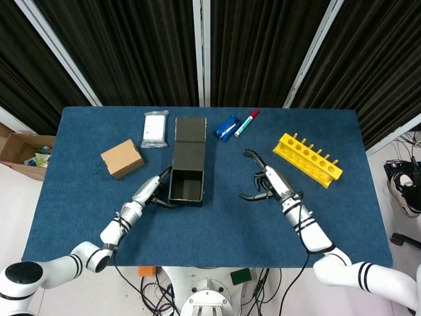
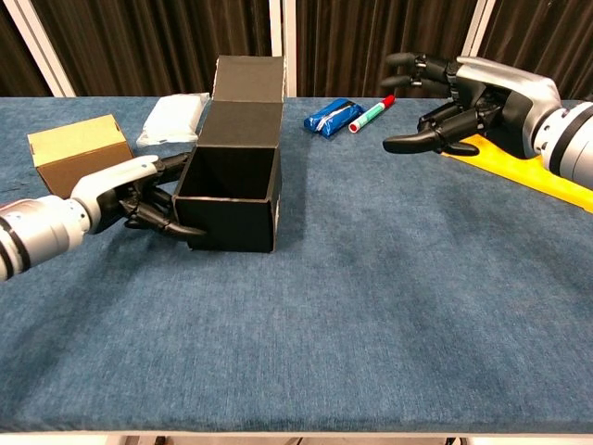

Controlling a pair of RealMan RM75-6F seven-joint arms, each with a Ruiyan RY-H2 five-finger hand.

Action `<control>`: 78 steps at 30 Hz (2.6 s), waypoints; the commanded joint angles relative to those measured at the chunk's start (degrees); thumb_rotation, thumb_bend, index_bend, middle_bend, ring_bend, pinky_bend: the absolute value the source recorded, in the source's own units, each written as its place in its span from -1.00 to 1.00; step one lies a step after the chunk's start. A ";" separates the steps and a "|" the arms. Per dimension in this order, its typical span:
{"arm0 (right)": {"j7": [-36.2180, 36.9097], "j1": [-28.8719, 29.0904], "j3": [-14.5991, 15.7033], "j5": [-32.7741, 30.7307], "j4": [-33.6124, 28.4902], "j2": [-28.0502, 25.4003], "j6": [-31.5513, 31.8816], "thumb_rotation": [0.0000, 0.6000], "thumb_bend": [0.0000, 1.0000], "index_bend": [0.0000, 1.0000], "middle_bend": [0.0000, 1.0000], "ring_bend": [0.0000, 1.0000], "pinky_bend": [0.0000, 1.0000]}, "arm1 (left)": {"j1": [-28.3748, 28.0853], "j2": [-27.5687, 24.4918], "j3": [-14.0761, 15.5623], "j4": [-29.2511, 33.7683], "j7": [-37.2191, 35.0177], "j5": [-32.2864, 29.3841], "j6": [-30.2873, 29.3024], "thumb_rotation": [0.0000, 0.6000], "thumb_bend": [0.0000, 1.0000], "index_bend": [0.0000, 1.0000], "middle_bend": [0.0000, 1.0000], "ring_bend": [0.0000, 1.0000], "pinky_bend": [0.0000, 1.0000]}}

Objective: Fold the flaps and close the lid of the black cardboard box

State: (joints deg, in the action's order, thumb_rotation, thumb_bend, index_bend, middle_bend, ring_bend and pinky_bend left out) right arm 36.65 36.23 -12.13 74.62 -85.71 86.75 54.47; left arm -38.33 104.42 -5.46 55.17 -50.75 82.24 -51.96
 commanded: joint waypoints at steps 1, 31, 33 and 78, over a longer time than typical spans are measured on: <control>-0.32 0.41 -1.08 -4.38 0.21 0.08 -3.04 1.00 -0.97 -1.00 -0.70 0.48 1.00 | 0.64 1.35 -1.14 -0.63 -0.98 -0.83 -1.67 1.00 -1.00 -0.17 -0.17 0.52 1.00; -19.60 21.37 -15.25 -31.35 2.14 9.08 -20.89 1.00 -0.92 -0.89 -0.48 0.56 1.00 | 2.09 -2.85 1.17 12.40 9.81 2.88 -7.81 1.00 -1.00 0.03 -0.03 0.53 1.00; -21.93 21.66 -13.11 -30.94 -0.80 7.34 -21.67 1.00 -0.95 -0.89 -0.44 0.57 1.00 | 2.14 -2.22 0.26 11.43 10.73 1.14 -7.04 1.00 -1.00 0.03 -0.03 0.53 1.00; -64.55 28.28 6.70 -25.88 -1.37 18.09 11.68 1.00 -1.00 -0.61 -0.42 0.59 1.00 | 12.87 -20.60 3.70 27.33 37.13 -6.15 -10.37 0.33 -1.00 -0.99 -0.94 0.41 1.00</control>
State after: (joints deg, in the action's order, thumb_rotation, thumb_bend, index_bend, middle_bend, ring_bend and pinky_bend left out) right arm -24.13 65.53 -8.42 44.52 -90.76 100.94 62.58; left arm -25.64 84.02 -1.74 82.31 -13.36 75.82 -62.11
